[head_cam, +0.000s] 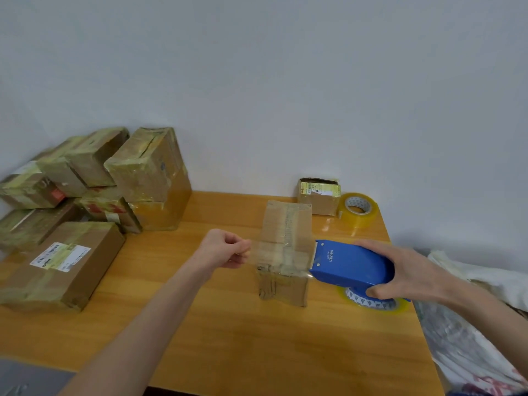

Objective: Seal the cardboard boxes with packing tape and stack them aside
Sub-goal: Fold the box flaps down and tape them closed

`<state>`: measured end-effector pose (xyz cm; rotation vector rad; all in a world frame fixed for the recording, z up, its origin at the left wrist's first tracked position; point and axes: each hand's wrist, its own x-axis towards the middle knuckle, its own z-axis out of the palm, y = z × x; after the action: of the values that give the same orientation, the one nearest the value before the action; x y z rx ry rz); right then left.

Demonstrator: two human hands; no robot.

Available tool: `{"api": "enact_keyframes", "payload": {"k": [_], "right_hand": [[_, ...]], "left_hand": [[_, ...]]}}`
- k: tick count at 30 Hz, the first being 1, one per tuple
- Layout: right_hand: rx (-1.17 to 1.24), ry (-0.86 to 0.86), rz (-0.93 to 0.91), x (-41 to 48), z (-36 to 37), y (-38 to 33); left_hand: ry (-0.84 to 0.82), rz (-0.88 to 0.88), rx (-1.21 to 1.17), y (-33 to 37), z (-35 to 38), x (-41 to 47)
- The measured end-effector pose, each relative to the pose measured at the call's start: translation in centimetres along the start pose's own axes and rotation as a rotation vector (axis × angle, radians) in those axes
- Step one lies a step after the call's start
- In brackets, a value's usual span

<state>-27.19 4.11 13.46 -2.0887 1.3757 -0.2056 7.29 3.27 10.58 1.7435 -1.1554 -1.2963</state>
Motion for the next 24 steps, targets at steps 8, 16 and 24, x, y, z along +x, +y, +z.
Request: {"api": "enact_keyframes", "payload": {"k": [8,16,24], "right_hand": [[0.028,-0.052,0.022,-0.7,0.0,1.5],[-0.066,-0.077,0.077,0.2,0.3,2.7],[-0.130,-0.065,0.116,2.3,2.7,4.3]], "left_hand": [[0.021,-0.036,0.004,-1.6,0.6,0.4],[0.142,0.003,0.040,-3.6,0.5,1.4],[0.196,-0.027,0.040,-6.0,1.9,2.7]]}}
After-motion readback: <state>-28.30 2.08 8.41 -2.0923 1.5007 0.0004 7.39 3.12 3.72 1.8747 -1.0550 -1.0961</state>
